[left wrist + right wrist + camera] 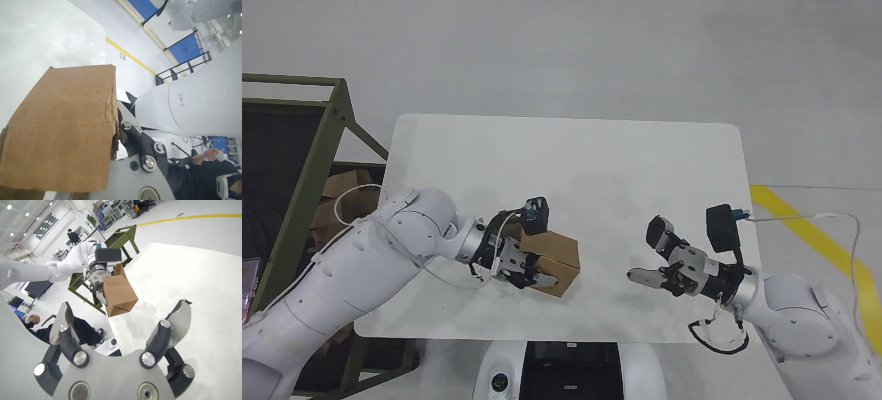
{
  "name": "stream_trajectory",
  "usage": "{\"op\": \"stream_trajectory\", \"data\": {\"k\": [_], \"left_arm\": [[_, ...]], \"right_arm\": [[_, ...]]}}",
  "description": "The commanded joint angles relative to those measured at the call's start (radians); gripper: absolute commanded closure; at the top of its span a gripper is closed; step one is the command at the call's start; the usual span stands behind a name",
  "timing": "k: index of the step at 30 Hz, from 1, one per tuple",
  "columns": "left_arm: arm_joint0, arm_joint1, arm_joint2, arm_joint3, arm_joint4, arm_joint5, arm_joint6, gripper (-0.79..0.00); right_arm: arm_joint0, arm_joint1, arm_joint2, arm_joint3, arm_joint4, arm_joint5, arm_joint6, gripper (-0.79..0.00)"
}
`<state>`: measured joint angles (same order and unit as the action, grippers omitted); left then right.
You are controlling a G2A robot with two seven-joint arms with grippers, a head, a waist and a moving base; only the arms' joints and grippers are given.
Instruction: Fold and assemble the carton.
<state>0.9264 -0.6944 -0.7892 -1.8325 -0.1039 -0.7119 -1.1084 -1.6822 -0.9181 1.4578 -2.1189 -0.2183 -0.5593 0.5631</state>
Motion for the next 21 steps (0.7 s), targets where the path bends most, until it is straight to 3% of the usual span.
{"op": "stream_trajectory", "data": {"k": [1, 7, 21], "left_arm": [[-0.031, 0.0, 0.023, -0.005, 0.037, 0.005, -0.005, 0.0], [-0.12, 0.007, 0.113, -0.034, 0.13, 0.002, -0.002, 0.0], [-0.12, 0.007, 0.113, -0.034, 0.13, 0.002, -0.002, 0.0]], "right_arm": [[-0.017, 0.0, 0.018, 0.009, 0.009, 0.017, -0.017, -0.785], [-0.065, 0.0, 0.07, -0.006, 0.032, 0.027, -0.055, -0.785], [-0.071, 0.0, 0.075, -0.009, 0.031, 0.027, -0.054, -0.785]]}}
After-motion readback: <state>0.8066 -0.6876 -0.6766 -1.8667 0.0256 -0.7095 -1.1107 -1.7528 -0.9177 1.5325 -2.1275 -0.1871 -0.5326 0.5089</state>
